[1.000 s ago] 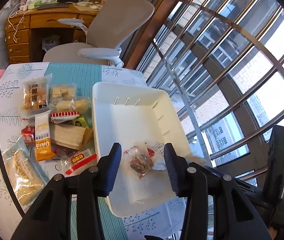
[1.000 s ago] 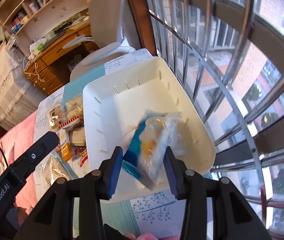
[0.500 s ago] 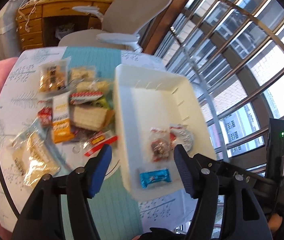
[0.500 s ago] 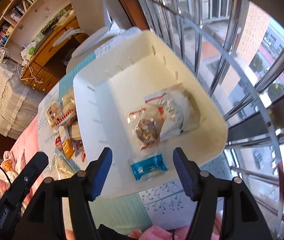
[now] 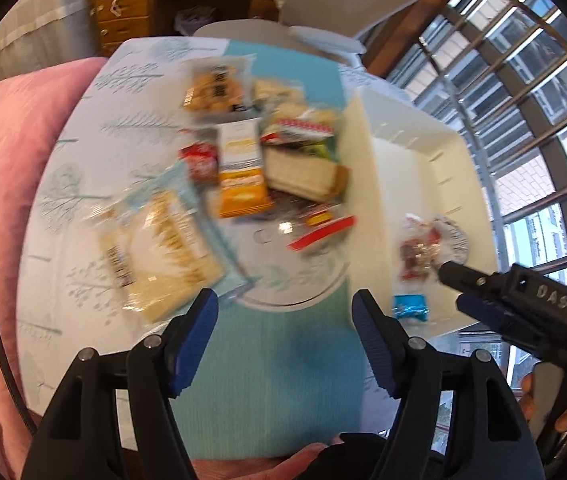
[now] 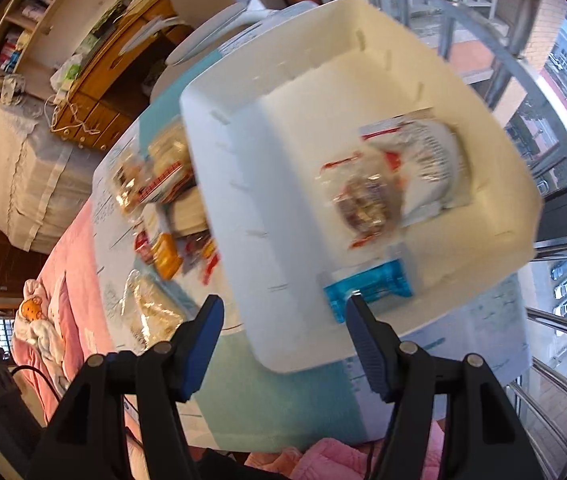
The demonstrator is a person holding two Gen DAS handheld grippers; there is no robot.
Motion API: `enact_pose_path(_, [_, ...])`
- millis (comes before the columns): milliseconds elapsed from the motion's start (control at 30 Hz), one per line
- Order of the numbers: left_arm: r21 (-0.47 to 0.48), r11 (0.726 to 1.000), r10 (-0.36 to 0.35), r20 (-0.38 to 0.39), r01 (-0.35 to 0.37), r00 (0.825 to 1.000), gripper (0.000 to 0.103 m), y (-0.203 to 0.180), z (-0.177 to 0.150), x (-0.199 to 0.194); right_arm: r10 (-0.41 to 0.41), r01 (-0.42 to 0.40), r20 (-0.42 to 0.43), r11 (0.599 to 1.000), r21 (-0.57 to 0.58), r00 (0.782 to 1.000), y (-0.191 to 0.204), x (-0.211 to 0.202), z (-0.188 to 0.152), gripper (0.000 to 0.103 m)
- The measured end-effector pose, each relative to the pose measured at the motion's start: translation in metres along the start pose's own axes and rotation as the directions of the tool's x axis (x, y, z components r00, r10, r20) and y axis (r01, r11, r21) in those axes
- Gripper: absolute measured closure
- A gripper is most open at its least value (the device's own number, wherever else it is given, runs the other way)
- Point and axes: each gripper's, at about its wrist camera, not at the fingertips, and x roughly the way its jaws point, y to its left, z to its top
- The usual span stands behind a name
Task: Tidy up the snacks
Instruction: 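Move the left gripper to the clear bread bag while the right approaches the OATS bar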
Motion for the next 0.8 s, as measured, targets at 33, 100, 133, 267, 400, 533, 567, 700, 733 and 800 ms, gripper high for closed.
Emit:
enact_pose_path(33, [-0.001,1.0,0.01,-0.009,-0.01,1.0,0.034,0.008,-0.001,0.0,0.002,-0.002,-0.003,1.0,0.001,1.0,0.004,0.002,-0.002,0.039])
enact_pose_path(100, [0.002,1.0,0.021,-0.022,-0.021,1.0,0.034,0.018,-0.001,-0.001,0.007,-0.007,-0.009,1.0,0.006,1.0,0.013,0.006,-0.006,0.039])
enact_pose_path(133, [0.005,1.0,0.027,-0.03,-0.027,0.999,0.034,0.024,-0.001,-0.001,0.008,-0.008,-0.012,1.0,0.01,1.0,0.019,0.009,-0.009,0.039])
enact_pose_path(267, [0.031,0.999,0.033,-0.065,-0.031,0.997,0.033,0.05,0.0,-0.001,0.01,-0.01,-0.018,1.0,0.024,1.0,0.039,0.018,-0.02,0.039])
enact_pose_path(400, [0.07,0.997,0.035,-0.088,-0.029,0.996,0.031,0.072,0.006,-0.003,0.008,-0.007,-0.017,0.999,0.054,1.0,0.059,0.027,-0.032,0.039])
enact_pose_path(533, [0.144,0.989,0.044,-0.114,-0.027,0.992,0.026,0.093,0.016,-0.001,0.015,-0.013,-0.015,0.995,0.094,1.0,0.077,0.037,-0.042,0.039])
enact_pose_path(567, [0.157,0.987,0.045,-0.119,-0.026,0.992,0.026,0.095,0.018,-0.001,0.02,-0.019,-0.012,0.994,0.106,1.0,0.082,0.041,-0.044,0.039])
enact_pose_path(700, [0.208,0.978,0.038,-0.172,-0.001,0.984,0.021,0.111,0.028,0.009,0.03,-0.031,0.008,0.991,0.128,1.0,0.097,0.048,-0.048,0.039])
enact_pose_path(733, [0.209,0.978,0.035,-0.189,0.005,0.981,0.021,0.115,0.03,0.013,0.034,-0.035,0.012,0.991,0.129,0.999,0.1,0.05,-0.049,0.039])
enact_pose_path(800, [0.204,0.979,0.027,-0.217,0.018,0.976,0.021,0.121,0.032,0.019,0.042,-0.044,0.018,0.99,0.132,0.999,0.107,0.055,-0.051,0.039])
